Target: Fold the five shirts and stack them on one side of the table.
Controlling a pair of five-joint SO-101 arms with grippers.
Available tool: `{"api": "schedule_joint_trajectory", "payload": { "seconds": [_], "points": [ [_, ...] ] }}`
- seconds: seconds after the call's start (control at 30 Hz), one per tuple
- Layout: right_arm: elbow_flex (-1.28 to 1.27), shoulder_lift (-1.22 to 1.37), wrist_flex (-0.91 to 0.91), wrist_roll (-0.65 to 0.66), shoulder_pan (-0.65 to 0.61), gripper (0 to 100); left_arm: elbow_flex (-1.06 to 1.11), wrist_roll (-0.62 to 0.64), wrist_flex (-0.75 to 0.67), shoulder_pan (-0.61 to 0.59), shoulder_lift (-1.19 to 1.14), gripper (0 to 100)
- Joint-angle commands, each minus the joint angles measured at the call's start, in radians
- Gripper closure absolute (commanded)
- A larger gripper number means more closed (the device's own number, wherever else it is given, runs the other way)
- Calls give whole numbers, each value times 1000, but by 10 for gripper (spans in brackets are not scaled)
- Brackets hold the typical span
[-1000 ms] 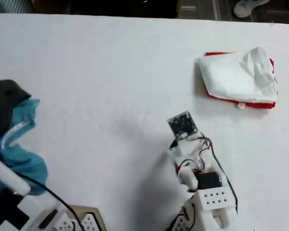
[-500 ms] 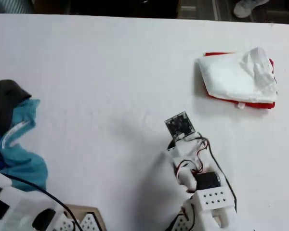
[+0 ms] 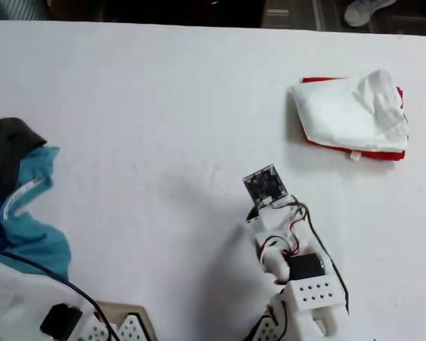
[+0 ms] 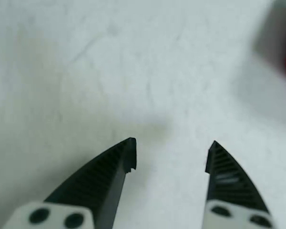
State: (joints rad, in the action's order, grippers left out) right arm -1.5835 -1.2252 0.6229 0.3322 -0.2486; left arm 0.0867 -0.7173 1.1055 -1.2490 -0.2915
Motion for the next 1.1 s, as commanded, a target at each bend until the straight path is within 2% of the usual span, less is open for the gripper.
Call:
{"api": "schedule_joint_trajectory", "payload": {
  "seconds": [0.0,0.13,0.3,0.5,0.6,0.77,0.83,1.07],
  "points": [
    [5,-15,-21,0,-8,758,-84,3,66,-6,5,978],
    [5,-15,-21,0,-8,758,-211,49,157,-5,6,975],
    [5,-15,-21,0,-8,758,-461,161,365,29,6,974],
    [5,-15,-21,0,-8,758,-803,230,687,196,6,974],
    [5,-15,-21,-2,-10,758,-901,267,681,272,41,974],
    [5,-16,-21,-6,-10,758,-881,276,681,453,213,974],
    [5,-18,-21,-8,-10,758,-839,318,681,552,313,974],
    [5,-18,-22,-8,-8,758,-618,434,674,973,674,974]
  ]
}}
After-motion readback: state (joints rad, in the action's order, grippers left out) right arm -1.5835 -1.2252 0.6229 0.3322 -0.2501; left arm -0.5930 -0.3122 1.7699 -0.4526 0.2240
